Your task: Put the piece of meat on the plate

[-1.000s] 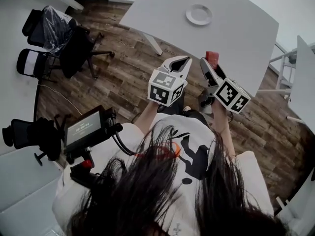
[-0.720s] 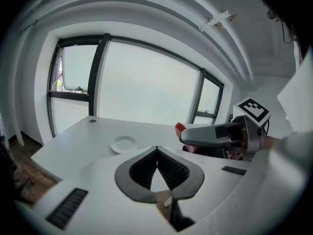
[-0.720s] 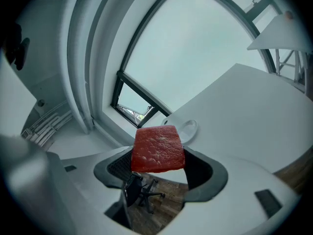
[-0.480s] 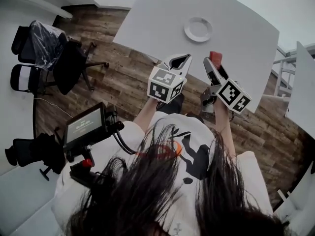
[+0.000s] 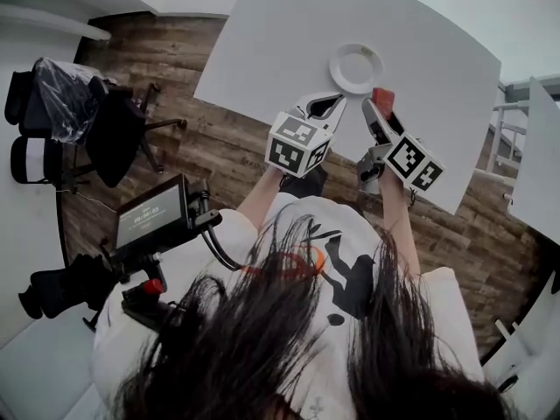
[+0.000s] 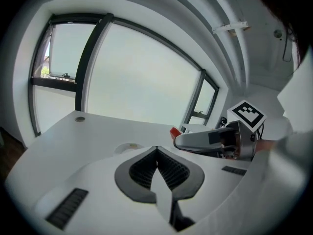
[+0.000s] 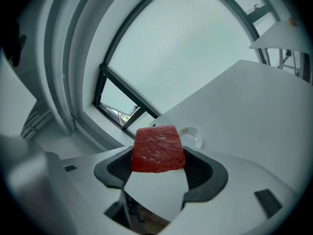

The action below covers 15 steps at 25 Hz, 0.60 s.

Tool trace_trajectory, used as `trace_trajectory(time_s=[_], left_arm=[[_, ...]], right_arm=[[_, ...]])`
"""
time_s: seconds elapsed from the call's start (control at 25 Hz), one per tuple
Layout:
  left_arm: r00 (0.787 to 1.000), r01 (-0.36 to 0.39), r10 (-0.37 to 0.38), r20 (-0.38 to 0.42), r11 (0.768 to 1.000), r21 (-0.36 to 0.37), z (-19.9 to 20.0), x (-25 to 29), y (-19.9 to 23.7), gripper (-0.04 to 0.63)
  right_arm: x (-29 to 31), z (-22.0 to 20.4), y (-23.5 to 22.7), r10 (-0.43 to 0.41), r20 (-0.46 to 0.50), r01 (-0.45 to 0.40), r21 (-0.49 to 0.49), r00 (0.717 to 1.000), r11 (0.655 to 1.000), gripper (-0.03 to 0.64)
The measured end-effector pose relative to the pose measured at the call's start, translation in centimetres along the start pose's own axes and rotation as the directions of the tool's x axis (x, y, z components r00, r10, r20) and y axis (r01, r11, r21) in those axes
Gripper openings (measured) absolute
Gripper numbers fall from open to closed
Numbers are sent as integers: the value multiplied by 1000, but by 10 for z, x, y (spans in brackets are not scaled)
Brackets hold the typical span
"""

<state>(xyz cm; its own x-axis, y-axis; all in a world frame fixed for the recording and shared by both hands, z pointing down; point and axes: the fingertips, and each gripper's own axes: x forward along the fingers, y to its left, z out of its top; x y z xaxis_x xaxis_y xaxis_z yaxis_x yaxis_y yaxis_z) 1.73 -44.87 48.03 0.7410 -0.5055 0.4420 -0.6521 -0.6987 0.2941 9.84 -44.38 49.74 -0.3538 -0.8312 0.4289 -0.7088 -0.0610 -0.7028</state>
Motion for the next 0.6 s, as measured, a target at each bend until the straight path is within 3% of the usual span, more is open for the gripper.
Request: trace_trajectory(time_s=[0.16,0.36,0.6], left_arm=[[1000,13,-14,-25,999,-30,12,20,69,6],[997,42,-43,-58,999,-21,1,23,57,6],[996,48,-49,-68,999,-23,0,27,53,6]], right_arm=[[78,4,11,-38,-41,37,-14,998,999,304],[84,-8,-5,-92,-73,88,-65,993,994,304],[110,-14,-34,-177,-140,144,-216,974,966,304]])
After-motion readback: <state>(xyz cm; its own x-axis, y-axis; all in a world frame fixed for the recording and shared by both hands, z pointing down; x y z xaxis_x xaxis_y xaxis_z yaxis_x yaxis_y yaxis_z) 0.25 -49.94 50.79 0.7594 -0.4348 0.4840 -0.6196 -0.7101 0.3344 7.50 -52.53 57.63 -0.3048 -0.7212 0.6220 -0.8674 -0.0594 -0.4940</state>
